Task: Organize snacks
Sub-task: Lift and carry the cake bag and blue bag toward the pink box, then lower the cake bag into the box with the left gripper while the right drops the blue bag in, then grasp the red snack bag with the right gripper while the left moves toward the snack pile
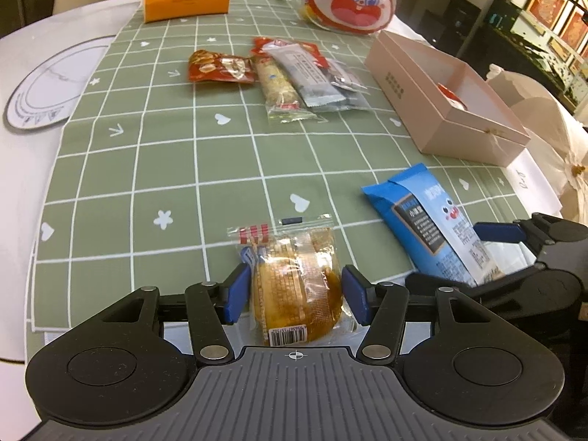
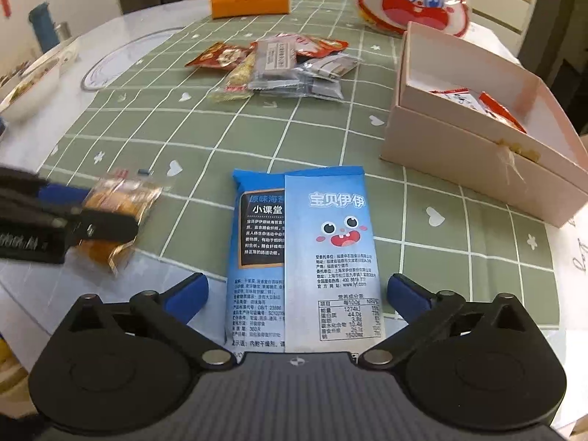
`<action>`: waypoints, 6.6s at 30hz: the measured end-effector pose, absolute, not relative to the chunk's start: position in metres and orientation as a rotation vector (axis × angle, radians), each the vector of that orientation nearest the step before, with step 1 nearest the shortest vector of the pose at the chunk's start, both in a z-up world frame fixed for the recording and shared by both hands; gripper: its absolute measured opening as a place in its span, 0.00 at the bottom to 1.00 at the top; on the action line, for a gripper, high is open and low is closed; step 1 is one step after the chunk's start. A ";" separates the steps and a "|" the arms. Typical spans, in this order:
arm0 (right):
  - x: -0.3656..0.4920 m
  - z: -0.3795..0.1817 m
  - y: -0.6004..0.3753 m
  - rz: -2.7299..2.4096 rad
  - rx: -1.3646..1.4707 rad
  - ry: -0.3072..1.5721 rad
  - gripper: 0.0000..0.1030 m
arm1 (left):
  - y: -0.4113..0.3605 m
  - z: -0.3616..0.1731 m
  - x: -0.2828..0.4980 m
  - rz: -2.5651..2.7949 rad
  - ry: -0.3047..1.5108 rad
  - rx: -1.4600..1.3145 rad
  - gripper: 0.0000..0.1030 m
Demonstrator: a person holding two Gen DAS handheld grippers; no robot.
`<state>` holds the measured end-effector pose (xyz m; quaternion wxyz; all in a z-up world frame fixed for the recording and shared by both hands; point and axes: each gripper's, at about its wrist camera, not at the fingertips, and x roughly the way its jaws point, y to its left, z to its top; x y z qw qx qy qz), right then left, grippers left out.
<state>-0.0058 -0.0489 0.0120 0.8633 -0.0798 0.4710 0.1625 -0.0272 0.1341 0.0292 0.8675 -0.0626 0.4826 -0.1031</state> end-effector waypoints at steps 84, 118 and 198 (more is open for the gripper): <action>0.034 0.108 -0.229 0.504 -0.259 0.762 0.75 | -0.001 0.083 0.016 -0.105 0.886 -0.287 0.58; 0.218 0.061 -0.227 0.581 -0.151 1.007 0.82 | -0.046 0.067 0.162 0.009 0.922 -0.230 0.13; 0.302 0.060 0.046 0.637 -0.198 1.412 0.44 | 0.143 0.032 0.125 -0.018 0.955 -0.397 0.25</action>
